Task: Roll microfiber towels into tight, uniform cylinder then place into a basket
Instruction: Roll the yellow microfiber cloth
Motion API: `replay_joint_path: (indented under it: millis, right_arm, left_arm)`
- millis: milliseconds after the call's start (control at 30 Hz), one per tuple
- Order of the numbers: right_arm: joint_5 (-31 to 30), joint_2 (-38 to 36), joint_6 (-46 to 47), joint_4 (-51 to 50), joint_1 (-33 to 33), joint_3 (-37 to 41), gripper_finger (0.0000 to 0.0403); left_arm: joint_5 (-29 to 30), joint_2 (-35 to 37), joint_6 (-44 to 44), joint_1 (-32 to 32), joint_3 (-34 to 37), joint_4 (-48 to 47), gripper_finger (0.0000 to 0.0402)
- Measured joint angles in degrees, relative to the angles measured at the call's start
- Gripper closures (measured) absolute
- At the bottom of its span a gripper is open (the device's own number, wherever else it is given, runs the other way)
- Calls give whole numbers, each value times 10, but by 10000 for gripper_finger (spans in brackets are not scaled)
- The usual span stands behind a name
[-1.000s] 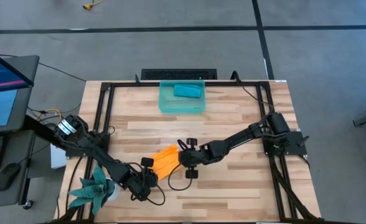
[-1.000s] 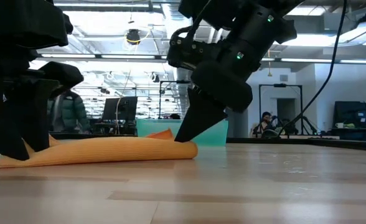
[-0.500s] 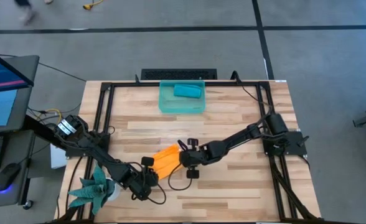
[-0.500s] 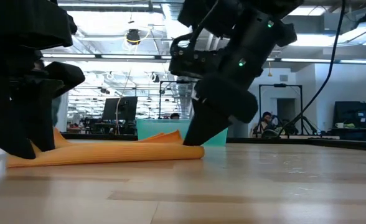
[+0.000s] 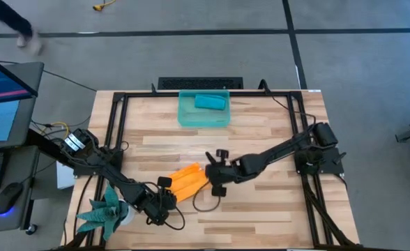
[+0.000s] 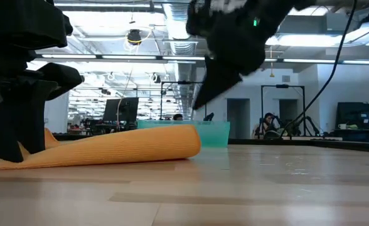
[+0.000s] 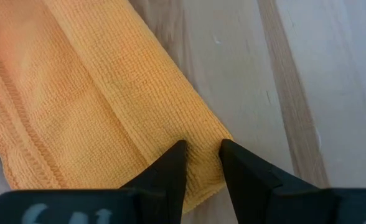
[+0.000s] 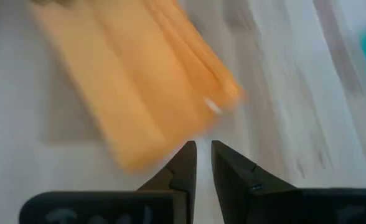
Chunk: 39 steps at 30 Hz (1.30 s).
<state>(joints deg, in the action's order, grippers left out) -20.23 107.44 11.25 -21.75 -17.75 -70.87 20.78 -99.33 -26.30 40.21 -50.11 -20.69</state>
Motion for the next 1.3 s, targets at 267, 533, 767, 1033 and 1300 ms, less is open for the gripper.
replay_joint_path:
  millis: [267, 533, 767, 1033, 1300]
  right_arm:
    - [10, 40, -155, 169, -57, 0, 331]
    - [54, 100, -161, 238, -32, -1, 333]
    - [69, 101, -68, 169, 8, -2, 349]
    - [134, 131, -39, 175, 25, -4, 374]
    - [138, 156, -32, 187, 26, -9, 390]
  left_arm:
    - [0, 0, 0, 0, 0, 0, 306]
    - [0, 0, 0, 0, 0, 0, 306]
    - [0, 0, -1, 0, 0, 0, 306]
    - [3, 0, -4, 0, 0, 1, 306]
    - [4, 0, -28, 0, 0, -7, 306]
